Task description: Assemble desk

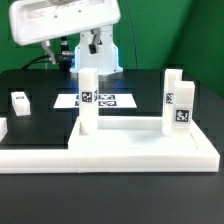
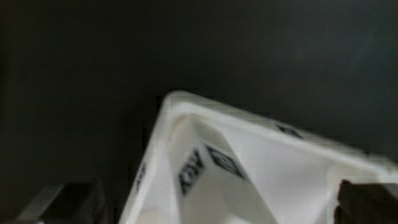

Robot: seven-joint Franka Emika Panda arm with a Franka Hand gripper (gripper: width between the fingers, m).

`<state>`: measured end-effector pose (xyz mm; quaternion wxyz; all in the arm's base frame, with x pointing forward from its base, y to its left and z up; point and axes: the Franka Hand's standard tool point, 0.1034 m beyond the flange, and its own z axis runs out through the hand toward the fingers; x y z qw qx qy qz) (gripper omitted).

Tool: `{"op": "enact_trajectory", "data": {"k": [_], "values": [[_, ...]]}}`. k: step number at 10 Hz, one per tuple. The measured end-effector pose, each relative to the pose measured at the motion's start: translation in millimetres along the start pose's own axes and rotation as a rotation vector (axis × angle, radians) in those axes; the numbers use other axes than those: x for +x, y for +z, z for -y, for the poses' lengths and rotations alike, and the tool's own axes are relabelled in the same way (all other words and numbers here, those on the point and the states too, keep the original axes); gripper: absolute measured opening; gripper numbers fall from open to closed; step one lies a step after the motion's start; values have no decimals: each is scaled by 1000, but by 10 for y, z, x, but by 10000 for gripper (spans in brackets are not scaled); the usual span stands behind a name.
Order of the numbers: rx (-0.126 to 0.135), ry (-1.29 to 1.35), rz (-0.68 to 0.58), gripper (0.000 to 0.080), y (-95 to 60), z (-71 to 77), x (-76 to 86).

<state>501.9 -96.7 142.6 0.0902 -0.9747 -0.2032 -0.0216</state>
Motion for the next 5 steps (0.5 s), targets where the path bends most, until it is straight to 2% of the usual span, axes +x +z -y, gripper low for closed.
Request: {"op": "enact_trajectory", "data": {"k": [2,4,5], "values": [[-1,-131,5,649,11,17,7],[-2,-138,25,649,34,0,-37],[-6,-130,47,649,94,-93,-237]]}}
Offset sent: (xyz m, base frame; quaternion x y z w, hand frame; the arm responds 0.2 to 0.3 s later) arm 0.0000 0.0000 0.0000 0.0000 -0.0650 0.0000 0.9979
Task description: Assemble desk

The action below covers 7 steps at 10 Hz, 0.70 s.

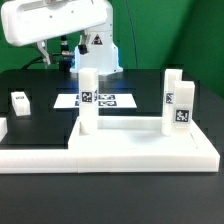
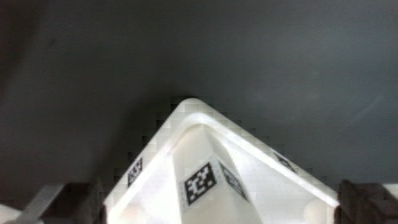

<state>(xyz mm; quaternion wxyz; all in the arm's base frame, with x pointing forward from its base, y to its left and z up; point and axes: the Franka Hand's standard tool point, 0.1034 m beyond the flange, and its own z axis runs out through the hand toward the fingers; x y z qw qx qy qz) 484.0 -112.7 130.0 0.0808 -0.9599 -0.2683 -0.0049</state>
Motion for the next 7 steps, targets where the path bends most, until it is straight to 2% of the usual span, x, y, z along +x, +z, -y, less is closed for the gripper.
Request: {"op": "enact_trajectory", "data": {"k": [1,2,3,4,6,7], "values": [[-8,49,63,649,66,-52,-255],[-4,65,157,649,133,-80,-428],[30,83,201,649,167,-105,-462],[27,77,230,649,168,-93,-401],[50,62,312,649,204,-29,-362],[41,65,368,649,232,-44,-392]]}}
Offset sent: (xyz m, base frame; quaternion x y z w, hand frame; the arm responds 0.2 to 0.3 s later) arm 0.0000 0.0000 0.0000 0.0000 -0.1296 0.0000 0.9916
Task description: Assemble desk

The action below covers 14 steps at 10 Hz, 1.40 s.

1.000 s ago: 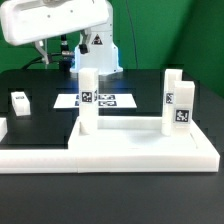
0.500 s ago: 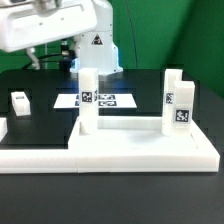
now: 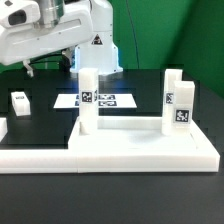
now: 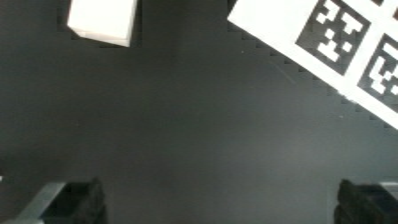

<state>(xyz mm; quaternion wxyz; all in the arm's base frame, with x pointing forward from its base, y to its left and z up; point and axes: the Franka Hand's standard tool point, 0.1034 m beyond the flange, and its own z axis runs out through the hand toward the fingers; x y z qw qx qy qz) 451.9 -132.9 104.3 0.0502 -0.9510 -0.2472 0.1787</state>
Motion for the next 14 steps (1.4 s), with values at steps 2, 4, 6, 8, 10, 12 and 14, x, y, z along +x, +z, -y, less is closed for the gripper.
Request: {"op": "enact_trajectory", "data": {"k": [2,4,6,8,10,12,14], "values": [[-9,37,123,649,256,-114,-208],[30,88,223,649,406,-283,-425],[61,81,306,649,419,-271,-382],[86,62,401,649,470,-214,-354],[104,88,506,649,675,-391,-515],[123,117,623,649,778,-552,-633],[123,108,634,649,803,-540,-583]]}}
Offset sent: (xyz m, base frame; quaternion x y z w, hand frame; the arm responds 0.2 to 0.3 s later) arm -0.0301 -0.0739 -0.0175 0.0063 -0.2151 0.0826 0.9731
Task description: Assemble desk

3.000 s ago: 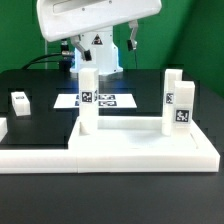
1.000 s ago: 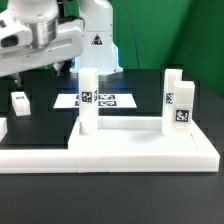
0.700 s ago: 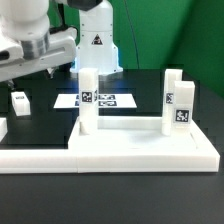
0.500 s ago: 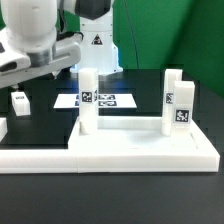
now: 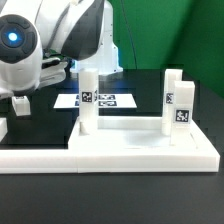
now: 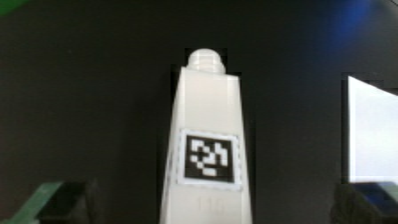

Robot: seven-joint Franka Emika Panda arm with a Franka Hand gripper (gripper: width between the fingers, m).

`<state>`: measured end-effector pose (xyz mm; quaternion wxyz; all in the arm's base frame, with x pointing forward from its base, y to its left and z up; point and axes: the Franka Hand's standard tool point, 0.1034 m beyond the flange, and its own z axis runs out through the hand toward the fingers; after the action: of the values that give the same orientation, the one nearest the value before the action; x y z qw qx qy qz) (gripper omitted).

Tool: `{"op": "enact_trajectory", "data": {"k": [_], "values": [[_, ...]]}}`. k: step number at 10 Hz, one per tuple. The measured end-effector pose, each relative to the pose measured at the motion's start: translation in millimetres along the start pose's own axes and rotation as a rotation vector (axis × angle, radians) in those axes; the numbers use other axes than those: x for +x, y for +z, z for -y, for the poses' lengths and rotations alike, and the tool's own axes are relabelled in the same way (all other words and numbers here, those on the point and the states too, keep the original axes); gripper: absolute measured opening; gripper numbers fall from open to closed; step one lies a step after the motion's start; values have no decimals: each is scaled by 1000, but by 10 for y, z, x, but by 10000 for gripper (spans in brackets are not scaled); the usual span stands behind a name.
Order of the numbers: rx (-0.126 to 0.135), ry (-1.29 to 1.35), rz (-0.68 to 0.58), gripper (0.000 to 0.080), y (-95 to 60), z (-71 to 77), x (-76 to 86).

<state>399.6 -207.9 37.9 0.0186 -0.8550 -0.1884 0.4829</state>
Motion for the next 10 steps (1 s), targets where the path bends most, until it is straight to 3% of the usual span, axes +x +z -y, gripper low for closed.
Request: {"op": "enact_trajectory", "data": {"k": [3,4,5,10], "values": [[-1,2,-1,649,-1,-4,1],[-36,40,-22,649,-27,-15,15],[-50,26,-33,649,-49,-14,7],[-48,18,-35,649,-32,-22,17]]}}
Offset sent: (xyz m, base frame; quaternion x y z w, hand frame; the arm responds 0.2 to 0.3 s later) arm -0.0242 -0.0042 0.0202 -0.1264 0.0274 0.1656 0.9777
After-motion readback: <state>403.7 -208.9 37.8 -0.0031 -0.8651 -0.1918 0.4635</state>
